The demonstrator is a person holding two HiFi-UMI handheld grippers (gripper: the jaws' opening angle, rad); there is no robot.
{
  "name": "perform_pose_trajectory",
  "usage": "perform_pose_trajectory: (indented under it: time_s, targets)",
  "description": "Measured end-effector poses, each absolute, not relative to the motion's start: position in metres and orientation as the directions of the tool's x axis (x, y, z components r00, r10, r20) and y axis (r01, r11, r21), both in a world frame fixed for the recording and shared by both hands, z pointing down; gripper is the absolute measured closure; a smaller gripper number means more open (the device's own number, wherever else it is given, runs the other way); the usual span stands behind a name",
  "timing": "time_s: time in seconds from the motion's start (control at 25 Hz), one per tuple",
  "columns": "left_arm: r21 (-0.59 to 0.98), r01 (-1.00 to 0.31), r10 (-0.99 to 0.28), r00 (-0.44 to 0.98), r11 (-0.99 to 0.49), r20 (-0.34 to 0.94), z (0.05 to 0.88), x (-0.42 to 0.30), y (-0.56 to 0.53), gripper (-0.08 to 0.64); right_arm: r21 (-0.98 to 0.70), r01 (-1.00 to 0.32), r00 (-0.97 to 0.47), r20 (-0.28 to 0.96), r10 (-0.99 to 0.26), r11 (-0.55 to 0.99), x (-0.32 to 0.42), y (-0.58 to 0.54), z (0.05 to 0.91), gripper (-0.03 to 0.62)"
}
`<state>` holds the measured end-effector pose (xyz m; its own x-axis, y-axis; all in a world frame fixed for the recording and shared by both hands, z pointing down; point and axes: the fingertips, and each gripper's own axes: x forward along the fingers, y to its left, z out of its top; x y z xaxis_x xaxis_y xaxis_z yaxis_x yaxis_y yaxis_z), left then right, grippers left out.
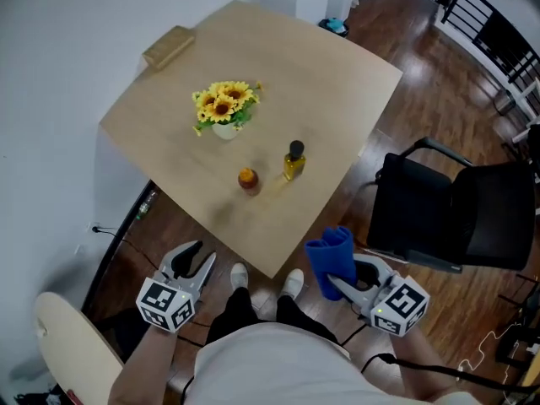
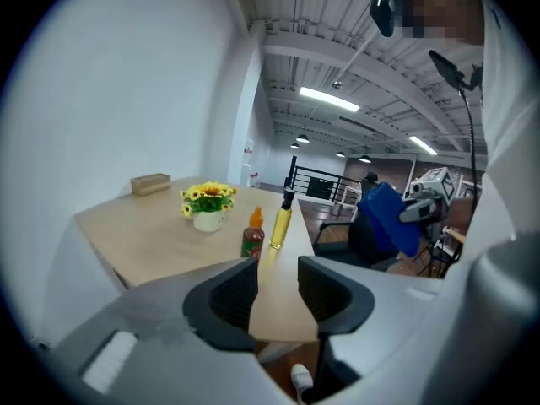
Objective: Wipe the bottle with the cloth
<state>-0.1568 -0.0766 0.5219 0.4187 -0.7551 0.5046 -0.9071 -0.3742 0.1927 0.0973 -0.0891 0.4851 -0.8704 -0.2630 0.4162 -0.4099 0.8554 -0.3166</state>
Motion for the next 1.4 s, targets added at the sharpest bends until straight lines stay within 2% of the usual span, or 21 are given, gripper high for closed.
perform_pose_trajectory:
  time_s: [0.16,0.32,0.52,0.68,0.8,1.08,1.4]
  targets:
    - [0.243,-0.863,-0.686,0.500,-0.443,0.529,0.517,-0.123,-0.017,0.400,-0.311,-0.386,-0.880,0.405,-0.246,0.868,0.084,-0.077,0.484,0.451]
    - [0.268,-0.831,-0.690,0.555,-0.488,0.464,0.497,-0.107,0.011,0.400,-0.284,-0.390,-0.881,0.391,-0.266,0.876,0.071,-0.056,0.469,0.451]
    - [0.303,-0.815,-0.738,0.578,-0.494,0.350,0.465,-0.124,0.042,0.400,-0.253,-0.431,-0.864,0.393,-0.315,0.866,0.056,-0.014,0.452,0.451]
    - [0.347,-0.807,-0.750,0.580,-0.478,0.317,0.457,-0.144,0.090,0.400,-0.217,-0.470,-0.844,0.394,-0.364,0.855,0.044,0.035,0.436,0.451]
    - [0.349,-0.776,-0.728,0.622,-0.525,0.288,0.455,-0.147,0.126,0.400,-0.208,-0.517,-0.820,0.398,-0.411,0.830,0.039,0.077,0.429,0.451]
    - [0.408,-0.685,-0.650,0.719,-0.604,0.246,0.462,-0.125,0.185,0.416,-0.209,-0.581,-0.776,0.434,-0.458,0.787,0.050,0.165,0.426,0.449]
    - [0.379,-0.689,-0.648,0.719,-0.619,0.250,0.449,-0.089,0.217,0.416,-0.184,-0.581,-0.786,0.379,-0.488,0.793,0.074,0.206,0.412,0.449]
